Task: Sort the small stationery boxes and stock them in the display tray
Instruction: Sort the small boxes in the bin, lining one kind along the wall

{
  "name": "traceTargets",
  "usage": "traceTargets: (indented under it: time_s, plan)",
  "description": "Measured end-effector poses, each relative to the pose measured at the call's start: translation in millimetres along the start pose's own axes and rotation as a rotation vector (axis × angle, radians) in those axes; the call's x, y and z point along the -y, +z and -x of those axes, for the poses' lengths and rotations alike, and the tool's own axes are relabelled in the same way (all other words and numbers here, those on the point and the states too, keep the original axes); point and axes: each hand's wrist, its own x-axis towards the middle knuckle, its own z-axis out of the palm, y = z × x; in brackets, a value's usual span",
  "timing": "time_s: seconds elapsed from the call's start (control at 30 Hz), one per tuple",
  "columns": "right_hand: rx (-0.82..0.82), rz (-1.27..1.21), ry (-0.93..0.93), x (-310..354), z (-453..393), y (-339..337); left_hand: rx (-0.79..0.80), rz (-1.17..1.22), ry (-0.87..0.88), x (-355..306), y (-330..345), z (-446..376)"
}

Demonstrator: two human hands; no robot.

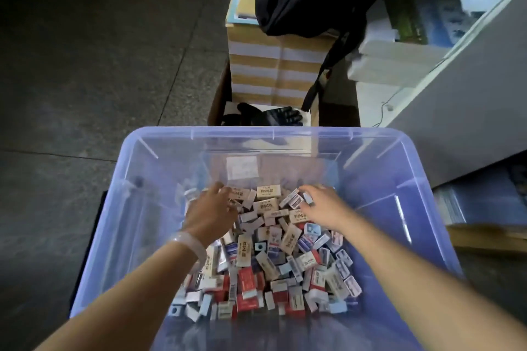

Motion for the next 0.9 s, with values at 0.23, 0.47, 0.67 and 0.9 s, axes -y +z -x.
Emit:
traceTargets:
  time_s: [0.23, 0.47, 0.67, 0.9]
  plan:
    - [-0.057, 0.140, 0.021, -13, -17, 24, -0.164, 0.086, -0.078, -3, 30, -8]
    - [0.065, 0.052, -0.029, 0, -17, 16, -0.133, -0.287, -0.023, 6, 17, -22]
    - [0.104, -0.194, 0.030, 19, -21, 30, -0.056, 0.139, -0.081, -2, 33, -18]
    - [0.203, -0.547, 0.073, 32, -24, 18, 0.180, 0.240, -0.035, -15, 35, -30]
